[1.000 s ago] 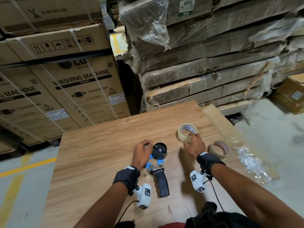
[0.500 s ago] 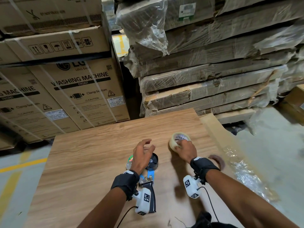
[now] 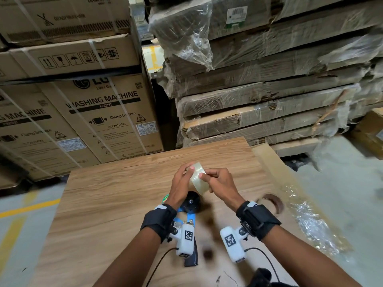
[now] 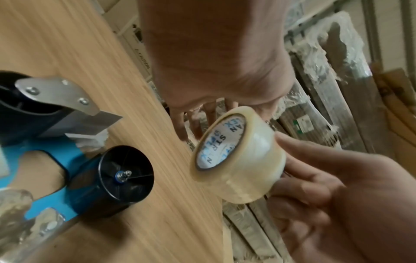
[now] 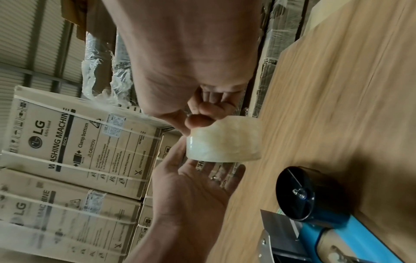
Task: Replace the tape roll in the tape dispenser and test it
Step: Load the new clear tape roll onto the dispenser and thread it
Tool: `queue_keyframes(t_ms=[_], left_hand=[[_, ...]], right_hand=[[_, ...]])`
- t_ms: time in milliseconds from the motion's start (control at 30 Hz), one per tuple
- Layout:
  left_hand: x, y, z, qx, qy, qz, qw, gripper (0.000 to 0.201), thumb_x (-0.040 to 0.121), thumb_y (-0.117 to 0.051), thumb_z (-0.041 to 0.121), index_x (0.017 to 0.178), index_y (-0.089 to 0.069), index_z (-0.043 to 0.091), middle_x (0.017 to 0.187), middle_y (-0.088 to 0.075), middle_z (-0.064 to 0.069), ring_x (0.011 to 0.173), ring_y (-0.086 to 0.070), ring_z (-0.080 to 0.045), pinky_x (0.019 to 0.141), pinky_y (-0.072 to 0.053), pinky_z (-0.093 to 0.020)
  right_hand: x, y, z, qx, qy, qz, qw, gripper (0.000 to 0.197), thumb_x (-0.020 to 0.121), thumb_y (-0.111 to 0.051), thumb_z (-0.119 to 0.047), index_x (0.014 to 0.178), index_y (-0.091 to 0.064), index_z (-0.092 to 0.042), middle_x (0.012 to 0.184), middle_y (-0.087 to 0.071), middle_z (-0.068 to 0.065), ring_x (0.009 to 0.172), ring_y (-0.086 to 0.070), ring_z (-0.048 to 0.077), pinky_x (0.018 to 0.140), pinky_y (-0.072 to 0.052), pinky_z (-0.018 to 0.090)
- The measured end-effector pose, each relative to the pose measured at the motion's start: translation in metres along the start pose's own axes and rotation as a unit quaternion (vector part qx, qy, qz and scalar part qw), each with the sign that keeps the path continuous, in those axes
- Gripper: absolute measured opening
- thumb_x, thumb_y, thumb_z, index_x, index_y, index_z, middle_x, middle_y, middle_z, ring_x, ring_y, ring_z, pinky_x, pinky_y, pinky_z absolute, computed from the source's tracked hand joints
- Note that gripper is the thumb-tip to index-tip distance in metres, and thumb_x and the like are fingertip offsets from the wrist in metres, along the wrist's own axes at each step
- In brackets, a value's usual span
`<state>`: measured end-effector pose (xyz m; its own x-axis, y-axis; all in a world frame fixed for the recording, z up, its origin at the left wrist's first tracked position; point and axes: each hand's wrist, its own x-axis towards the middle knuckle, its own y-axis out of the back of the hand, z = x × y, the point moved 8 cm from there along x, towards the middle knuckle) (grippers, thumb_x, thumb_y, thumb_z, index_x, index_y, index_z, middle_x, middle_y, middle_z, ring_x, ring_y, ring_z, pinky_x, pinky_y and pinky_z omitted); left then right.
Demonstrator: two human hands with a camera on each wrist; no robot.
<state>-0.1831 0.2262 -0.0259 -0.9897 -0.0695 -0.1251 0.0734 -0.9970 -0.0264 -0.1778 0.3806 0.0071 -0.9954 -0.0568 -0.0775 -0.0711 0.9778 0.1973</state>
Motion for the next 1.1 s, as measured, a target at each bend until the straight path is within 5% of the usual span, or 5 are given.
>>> queue_keyframes(t_ms=[367,533,767,933,1100], left_hand=[[-0.012,0.016,-0.023,-0.160,0.159,-0.030,0.974,0.063,0.086,-0.061,0.061,0.128,-0.065,0.014,0.118,-0.068,-0.016,0.096,-0.066,-0.035,0.089,-0.053,-0.052],[-0.017,0.024,-0.002,-0.200,0.129,-0.054,0.970,0.047,0.080,-0.071,0.036,0.119,-0.064,0.011,0.108,-0.068,-0.011,0.081,-0.069,-0.026,0.075,-0.056,-0.041],[-0.016,0.038,0.014,-0.103,0.021,-0.094,0.990,0.071,0.065,-0.084,0.004,0.131,-0.062,0.019,0.134,-0.060,-0.011,0.100,-0.069,-0.026,0.088,-0.058,-0.050],[-0.018,0.045,0.016,-0.071,-0.001,-0.117,0.991,0.068,0.065,-0.087,0.016,0.130,-0.064,0.019,0.133,-0.063,-0.015,0.114,-0.065,-0.034,0.096,-0.055,-0.055],[-0.025,0.043,0.012,-0.037,0.029,-0.080,0.996,0.049,0.081,-0.067,0.048,0.115,-0.069,0.013,0.101,-0.071,-0.007,0.089,-0.066,-0.022,0.068,-0.055,-0.030]], right_hand=[[-0.016,-0.016,-0.026,0.039,0.038,-0.010,0.998,0.017,0.094,-0.070,-0.009,0.106,-0.081,-0.005,0.091,-0.079,0.004,0.044,-0.053,-0.002,0.046,-0.043,0.018],[-0.015,-0.019,-0.034,0.017,0.051,0.015,0.998,0.017,0.094,-0.072,-0.019,0.084,-0.080,-0.008,0.061,-0.068,-0.016,0.053,-0.055,-0.003,0.057,-0.041,0.015],[-0.010,-0.030,-0.035,0.024,0.025,0.002,0.999,0.026,0.095,-0.062,-0.028,0.121,-0.061,-0.028,0.089,-0.072,0.013,0.079,-0.064,0.022,0.071,-0.054,0.042],[-0.012,-0.041,-0.036,0.084,-0.018,-0.053,0.995,0.029,0.101,-0.053,-0.007,0.110,-0.079,-0.017,0.108,-0.077,0.006,0.081,-0.070,0.008,0.063,-0.056,0.026],[-0.008,-0.044,-0.023,0.151,-0.081,-0.051,0.984,0.024,0.096,-0.065,-0.013,0.117,-0.074,-0.004,0.113,-0.074,0.029,0.088,-0.072,0.026,0.078,-0.059,0.033]])
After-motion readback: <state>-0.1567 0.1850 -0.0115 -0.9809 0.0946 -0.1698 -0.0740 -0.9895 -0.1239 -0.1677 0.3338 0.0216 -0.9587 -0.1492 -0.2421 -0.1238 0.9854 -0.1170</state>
